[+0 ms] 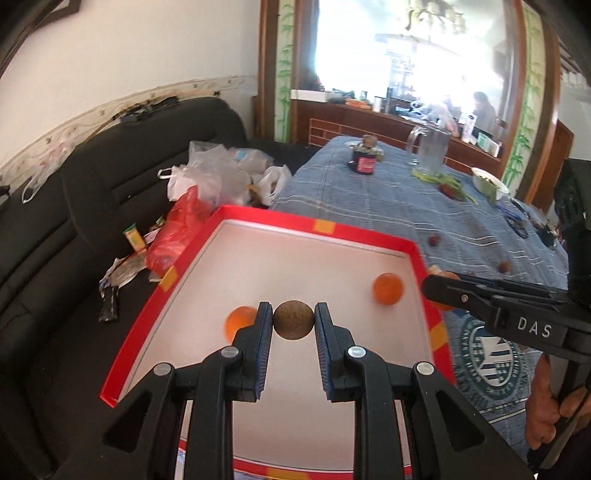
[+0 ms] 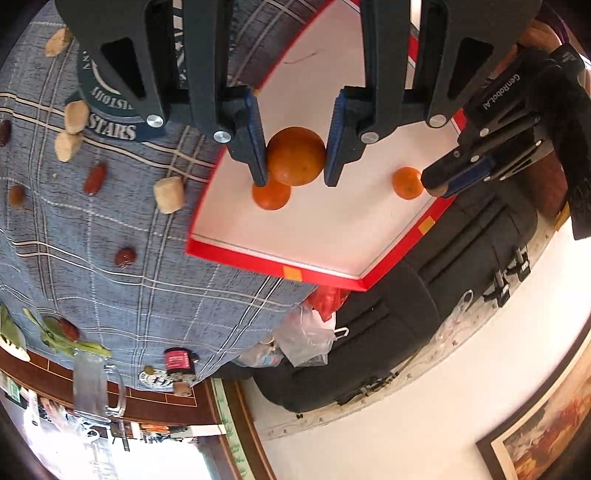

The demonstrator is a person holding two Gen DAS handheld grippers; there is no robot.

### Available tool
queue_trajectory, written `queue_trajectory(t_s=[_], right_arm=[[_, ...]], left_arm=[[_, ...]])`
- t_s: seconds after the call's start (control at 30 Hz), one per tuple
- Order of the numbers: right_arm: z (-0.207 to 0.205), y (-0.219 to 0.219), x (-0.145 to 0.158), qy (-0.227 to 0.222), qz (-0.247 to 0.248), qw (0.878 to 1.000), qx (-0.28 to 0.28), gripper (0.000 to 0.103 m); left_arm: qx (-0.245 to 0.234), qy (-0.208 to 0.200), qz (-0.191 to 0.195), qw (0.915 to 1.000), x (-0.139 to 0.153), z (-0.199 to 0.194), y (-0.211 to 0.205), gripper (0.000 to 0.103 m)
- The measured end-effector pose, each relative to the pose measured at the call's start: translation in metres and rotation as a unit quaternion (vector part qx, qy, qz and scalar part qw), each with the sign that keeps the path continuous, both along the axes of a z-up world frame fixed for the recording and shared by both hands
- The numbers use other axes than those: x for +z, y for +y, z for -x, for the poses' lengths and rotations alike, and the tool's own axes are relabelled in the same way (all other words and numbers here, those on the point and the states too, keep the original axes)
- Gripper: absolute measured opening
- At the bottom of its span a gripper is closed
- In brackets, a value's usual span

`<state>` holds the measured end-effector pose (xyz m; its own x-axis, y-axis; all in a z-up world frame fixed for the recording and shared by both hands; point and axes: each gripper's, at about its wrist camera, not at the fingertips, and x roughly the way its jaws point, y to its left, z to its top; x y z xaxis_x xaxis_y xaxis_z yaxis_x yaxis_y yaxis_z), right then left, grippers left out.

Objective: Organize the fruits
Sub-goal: 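Carry the orange and brown fruit over the tray with both grippers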

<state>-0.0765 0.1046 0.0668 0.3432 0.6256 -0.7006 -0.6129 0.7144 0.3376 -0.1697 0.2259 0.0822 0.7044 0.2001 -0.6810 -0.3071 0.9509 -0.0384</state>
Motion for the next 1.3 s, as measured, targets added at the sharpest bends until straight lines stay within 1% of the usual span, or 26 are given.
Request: queue_trajectory(t_s=[0.23, 0.6, 0.97, 1.3], right_arm=[[0.004, 0.014, -0.013, 0.007, 0.017, 1.000, 0.009, 0.033], [0.003, 0.023, -0.030, 0.015, 0.035, 0.999, 0.014, 0.033], [0.000, 0.025, -0.041, 0.023, 0.044, 0.999, 0.019, 0.033], [0.000, 0.024, -0.041, 0.018, 0.040, 0.999, 0.024, 0.033]], left_arm=[[0.006, 0.013, 0.007, 0.9999, -0.012, 0.001, 0.010, 0.022], [0.007, 0.026, 0.011, 0.9996, -0.019, 0.001, 0.015, 0.022], [0.005, 0.033, 0.001, 0.9994, -0.020, -0.004, 0.011, 0.022], [-0.009, 0.038, -0.003, 0.9992, -0.022, -0.010, 0.001, 0.022]])
